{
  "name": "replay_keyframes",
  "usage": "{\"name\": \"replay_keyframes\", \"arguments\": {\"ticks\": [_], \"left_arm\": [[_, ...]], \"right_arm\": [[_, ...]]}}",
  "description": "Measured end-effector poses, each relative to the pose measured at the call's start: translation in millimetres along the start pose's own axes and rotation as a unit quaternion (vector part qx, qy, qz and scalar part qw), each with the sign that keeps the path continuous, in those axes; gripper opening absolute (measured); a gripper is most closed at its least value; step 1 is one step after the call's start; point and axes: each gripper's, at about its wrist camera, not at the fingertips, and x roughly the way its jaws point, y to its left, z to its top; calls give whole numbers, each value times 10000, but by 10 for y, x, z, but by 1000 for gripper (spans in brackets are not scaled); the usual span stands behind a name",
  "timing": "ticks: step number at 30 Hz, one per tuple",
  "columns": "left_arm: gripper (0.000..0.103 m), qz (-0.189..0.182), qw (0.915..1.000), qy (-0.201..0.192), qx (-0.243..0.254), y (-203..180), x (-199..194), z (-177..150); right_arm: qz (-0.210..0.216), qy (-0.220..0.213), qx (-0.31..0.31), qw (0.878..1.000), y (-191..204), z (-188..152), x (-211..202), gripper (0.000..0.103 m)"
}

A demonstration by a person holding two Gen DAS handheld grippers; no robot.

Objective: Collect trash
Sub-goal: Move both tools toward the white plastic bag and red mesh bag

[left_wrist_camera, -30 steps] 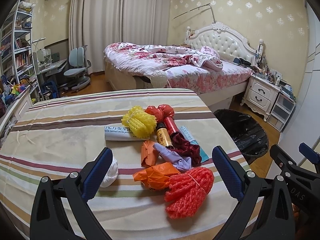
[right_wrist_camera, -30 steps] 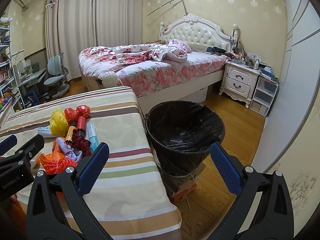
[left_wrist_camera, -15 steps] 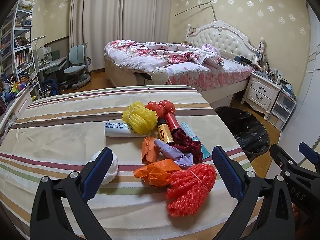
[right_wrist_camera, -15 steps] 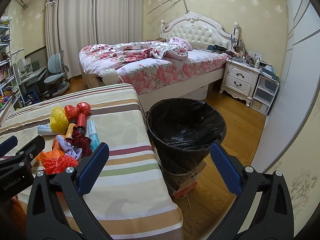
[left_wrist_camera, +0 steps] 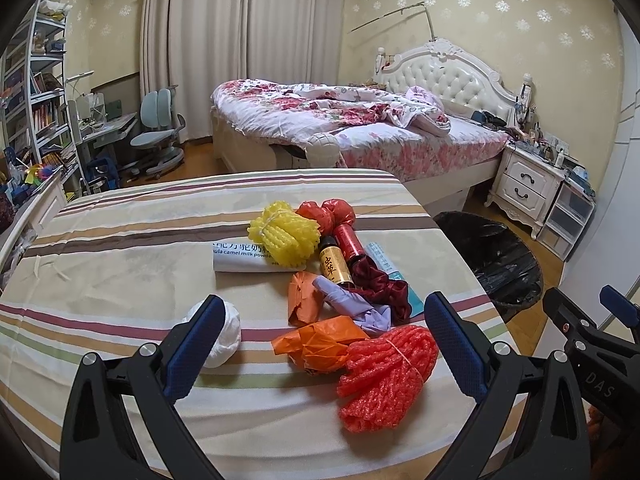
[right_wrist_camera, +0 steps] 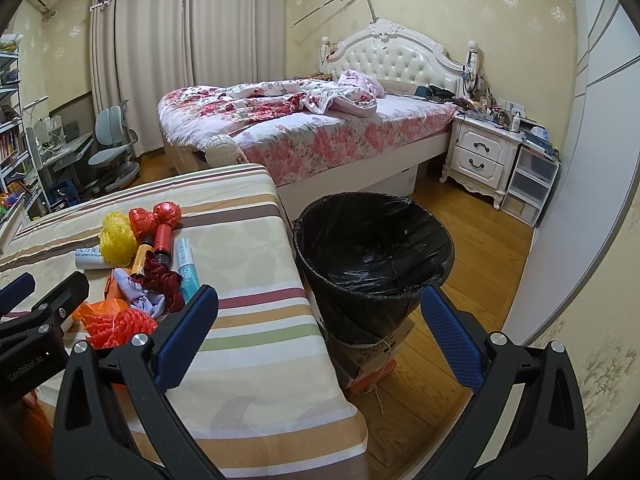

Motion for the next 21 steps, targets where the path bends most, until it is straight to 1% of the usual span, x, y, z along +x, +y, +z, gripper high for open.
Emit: {"name": "replay_keyframes", "arguments": {"ticks": [8, 9, 11, 14, 21], "left_arm": [[97, -80, 10000, 37, 7, 14, -1, 9], [97, -87, 10000, 42, 12, 16, 2, 14], [97, -96, 9999, 33, 18, 15, -2, 14], [97, -87, 10000, 41, 18, 14, -4, 14], [97, -74, 9999, 73, 41, 36, -12, 1]], "right_arm": [[24, 46, 18, 10000, 61, -129, 33, 99], [31, 47, 21, 10000, 40, -87, 36, 99], [36, 54, 32, 10000, 58, -120, 36, 99], [52, 102, 65, 9999, 84, -210, 93, 99], [89, 198, 62, 9997, 153, -372, 14, 99]]}}
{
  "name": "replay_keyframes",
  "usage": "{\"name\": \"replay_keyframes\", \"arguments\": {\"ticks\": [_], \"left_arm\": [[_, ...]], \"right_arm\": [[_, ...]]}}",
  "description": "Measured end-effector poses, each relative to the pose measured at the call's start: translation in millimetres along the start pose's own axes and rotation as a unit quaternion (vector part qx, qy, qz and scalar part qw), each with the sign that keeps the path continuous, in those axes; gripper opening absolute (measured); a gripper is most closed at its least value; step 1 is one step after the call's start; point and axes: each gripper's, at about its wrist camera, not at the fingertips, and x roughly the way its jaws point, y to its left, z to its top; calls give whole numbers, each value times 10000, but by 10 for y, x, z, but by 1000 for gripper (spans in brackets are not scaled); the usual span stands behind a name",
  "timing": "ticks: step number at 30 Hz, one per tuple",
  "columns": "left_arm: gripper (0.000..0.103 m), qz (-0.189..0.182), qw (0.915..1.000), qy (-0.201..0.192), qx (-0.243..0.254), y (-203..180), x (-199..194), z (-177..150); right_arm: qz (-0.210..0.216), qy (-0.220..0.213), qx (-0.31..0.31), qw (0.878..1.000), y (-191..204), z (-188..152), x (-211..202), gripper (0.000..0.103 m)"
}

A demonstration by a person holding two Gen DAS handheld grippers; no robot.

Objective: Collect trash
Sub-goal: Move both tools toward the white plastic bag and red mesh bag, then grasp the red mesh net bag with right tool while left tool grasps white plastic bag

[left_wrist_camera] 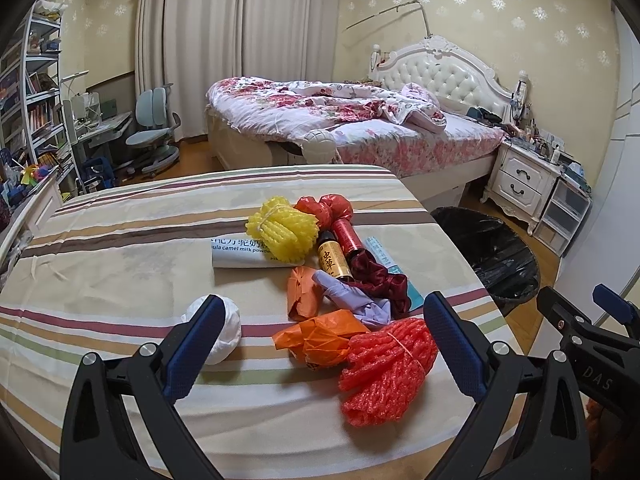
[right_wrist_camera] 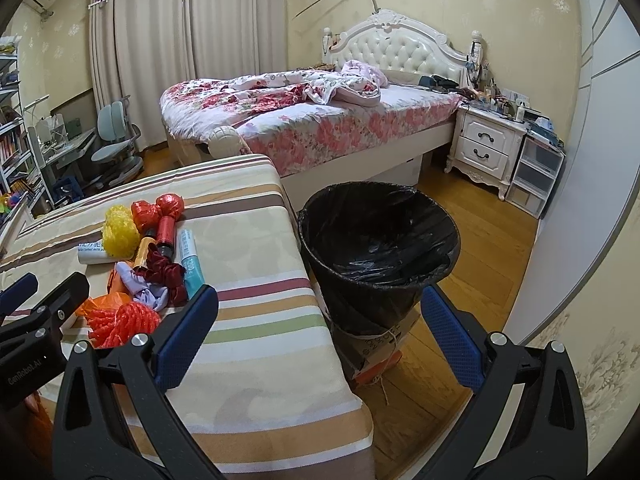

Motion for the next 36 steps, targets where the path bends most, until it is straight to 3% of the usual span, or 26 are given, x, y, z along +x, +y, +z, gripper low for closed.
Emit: {"name": "replay_keyframes", "arguments": {"ticks": [3, 6, 7, 11, 13, 15, 21, 30, 36], "left_arm": [[97, -40, 10000, -5, -6, 72, -22, -22], [97, 20, 10000, 11, 38, 169, -34, -66], [97, 52, 10000, 23, 48, 209, -38, -88], [94, 179, 9998, 82, 15, 395, -64, -165], [82, 236, 9997, 115, -25, 497, -81, -189], [76, 302, 9994, 169, -63, 596, -90, -212], [76, 517, 9984, 195, -149, 843, -137, -286], [79, 780, 9959, 303, -342, 1149, -140, -338], [82, 851, 9948, 395, -388, 1279, -120, -371]], "right_arm": [[-10, 8, -83, 10000, 55, 35, -63, 97], [-50, 26, -206, 9998, 138, 41, -114, 81], [-40, 47, -221, 9997, 172, 11, -139, 80], [131, 122, -303, 9994, 266, 44, -183, 80], [201, 145, -371, 9990, 314, 71, -216, 80], [279, 174, -407, 9986, 349, 156, -220, 80], [586, 250, -542, 9965, 505, 289, -245, 80], [1126, 424, -847, 9891, 966, 202, -280, 86], [1242, 642, -991, 9852, 1140, 159, -169, 87]]}}
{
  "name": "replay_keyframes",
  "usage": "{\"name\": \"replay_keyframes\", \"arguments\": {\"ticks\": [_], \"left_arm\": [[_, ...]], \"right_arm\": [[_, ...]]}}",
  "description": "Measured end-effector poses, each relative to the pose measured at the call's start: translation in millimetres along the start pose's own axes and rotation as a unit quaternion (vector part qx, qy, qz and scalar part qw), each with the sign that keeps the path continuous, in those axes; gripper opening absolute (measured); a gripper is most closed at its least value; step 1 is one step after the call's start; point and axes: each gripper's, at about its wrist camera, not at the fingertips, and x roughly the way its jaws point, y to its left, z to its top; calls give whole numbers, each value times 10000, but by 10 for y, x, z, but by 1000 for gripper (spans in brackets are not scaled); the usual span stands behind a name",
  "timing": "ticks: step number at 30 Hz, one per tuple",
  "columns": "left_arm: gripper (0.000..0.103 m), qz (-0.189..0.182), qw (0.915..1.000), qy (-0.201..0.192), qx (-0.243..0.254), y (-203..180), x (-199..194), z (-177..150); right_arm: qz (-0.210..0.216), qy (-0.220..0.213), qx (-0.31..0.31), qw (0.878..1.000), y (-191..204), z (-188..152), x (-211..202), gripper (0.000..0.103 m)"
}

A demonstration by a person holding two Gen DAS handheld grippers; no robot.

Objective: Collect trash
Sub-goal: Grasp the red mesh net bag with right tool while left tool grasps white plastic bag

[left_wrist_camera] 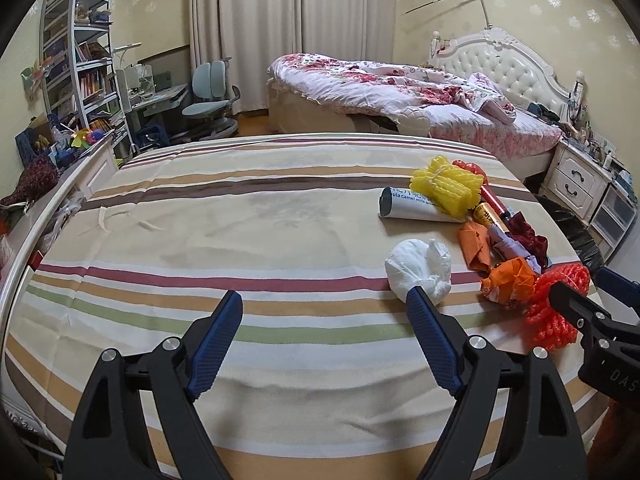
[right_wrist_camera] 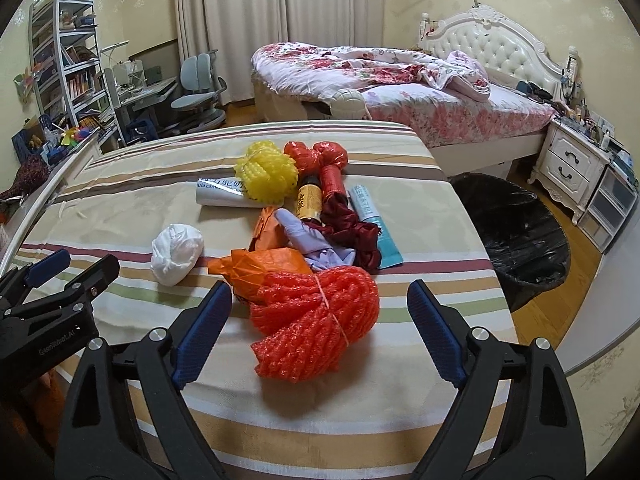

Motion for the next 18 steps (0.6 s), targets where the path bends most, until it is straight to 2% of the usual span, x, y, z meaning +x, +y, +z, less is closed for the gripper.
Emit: {"name": "replay_keyframes", "arguments": {"ticks": [4, 5, 6, 10, 18], "left_arm": [[84, -32, 10000, 75, 44, -23, 29, -25], [84, -52, 9999, 99, 46, -39, 44, -27], [84, -75, 9999, 125, 51, -51, 57, -29], [85, -152, 9997, 203, 54, -88, 95, -26], [85, -257, 9991, 245, 232, -288, 148, 44]], "right_arm": [[-124, 285, -75, 9995, 48, -46, 152, 86], [-105, 330, -52, 9994, 34, -60, 160, 81], [-44, 358, -31, 9993, 18, -82, 166, 69], [101, 394, 17, 9992, -53, -109, 155, 58], [-41, 166, -30, 9998, -178, -120, 11, 55]]}}
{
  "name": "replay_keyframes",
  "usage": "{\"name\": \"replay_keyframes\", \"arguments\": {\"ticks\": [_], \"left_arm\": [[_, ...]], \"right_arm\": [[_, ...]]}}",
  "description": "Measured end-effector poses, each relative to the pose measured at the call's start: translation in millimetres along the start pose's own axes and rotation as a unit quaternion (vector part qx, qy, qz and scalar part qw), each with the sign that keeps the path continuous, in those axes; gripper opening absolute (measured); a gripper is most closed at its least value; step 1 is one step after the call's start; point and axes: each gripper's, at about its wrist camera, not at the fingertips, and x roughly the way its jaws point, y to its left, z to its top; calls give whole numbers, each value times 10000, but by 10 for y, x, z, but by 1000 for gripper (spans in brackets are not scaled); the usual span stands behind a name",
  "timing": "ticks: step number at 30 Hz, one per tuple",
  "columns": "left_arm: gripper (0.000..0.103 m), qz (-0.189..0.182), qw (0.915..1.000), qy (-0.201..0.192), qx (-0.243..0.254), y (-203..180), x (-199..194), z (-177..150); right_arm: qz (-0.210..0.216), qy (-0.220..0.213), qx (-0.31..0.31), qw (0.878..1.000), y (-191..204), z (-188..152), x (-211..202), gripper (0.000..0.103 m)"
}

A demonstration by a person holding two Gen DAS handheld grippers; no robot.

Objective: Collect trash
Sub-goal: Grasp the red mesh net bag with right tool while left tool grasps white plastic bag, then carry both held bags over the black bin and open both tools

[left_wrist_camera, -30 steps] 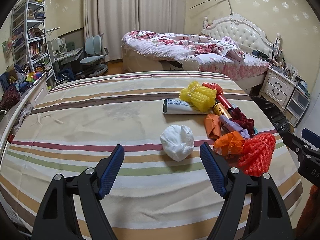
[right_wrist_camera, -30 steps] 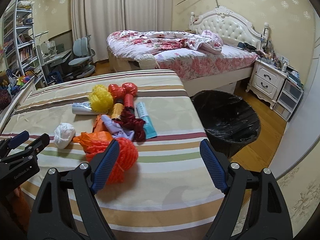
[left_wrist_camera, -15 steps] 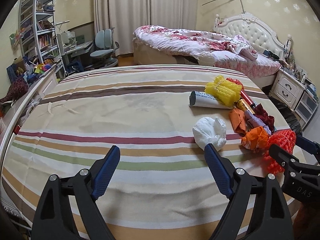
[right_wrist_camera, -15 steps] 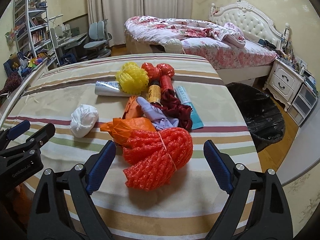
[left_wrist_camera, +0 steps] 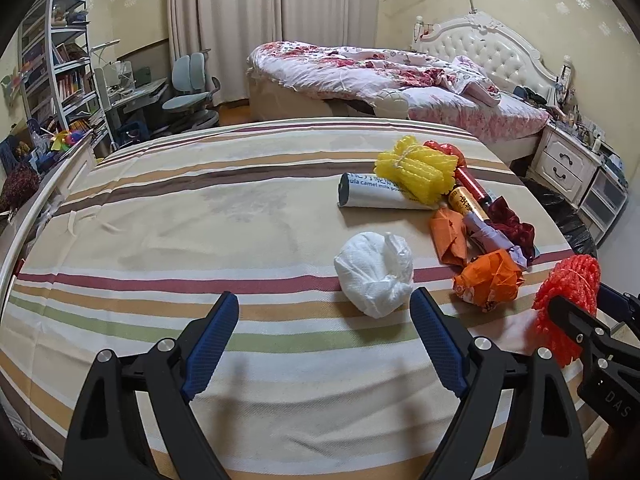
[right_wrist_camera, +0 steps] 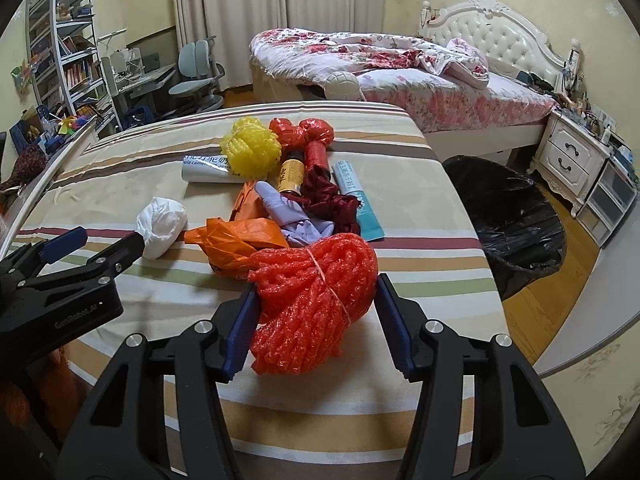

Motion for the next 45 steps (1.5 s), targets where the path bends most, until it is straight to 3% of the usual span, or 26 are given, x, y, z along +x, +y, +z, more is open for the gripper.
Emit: {"name": "replay_keyframes", "arguments": {"ticks": [6, 12, 24, 28, 37, 45], "left_arm": [[85, -38, 9998, 148, 125, -120, 164, 71], [41, -425, 9983, 331, 222, -149, 233, 37], [38, -405, 9988, -263, 78, -111, -157, 85], [38, -596, 9964, -585, 112, -241, -354, 234], [38, -1189, 9861, -1040, 520, -990, -345, 684], [38, -1410, 9800, -1054, 927, -1707, 12, 896]], "right_arm": [[-113, -97, 70, 9999, -140, -2, -26, 55], [-76, -125, 157, 9998, -220, -5, -6, 55], [-123, -322, 332, 9989, -393, 43, -73, 55], [-264, -520, 404, 9975, -553, 133, -146, 55], [-913, -876, 811, 9886, -1304, 475, -102, 55], [-1236, -793, 983, 9843, -1913, 634, 313, 55]]}}
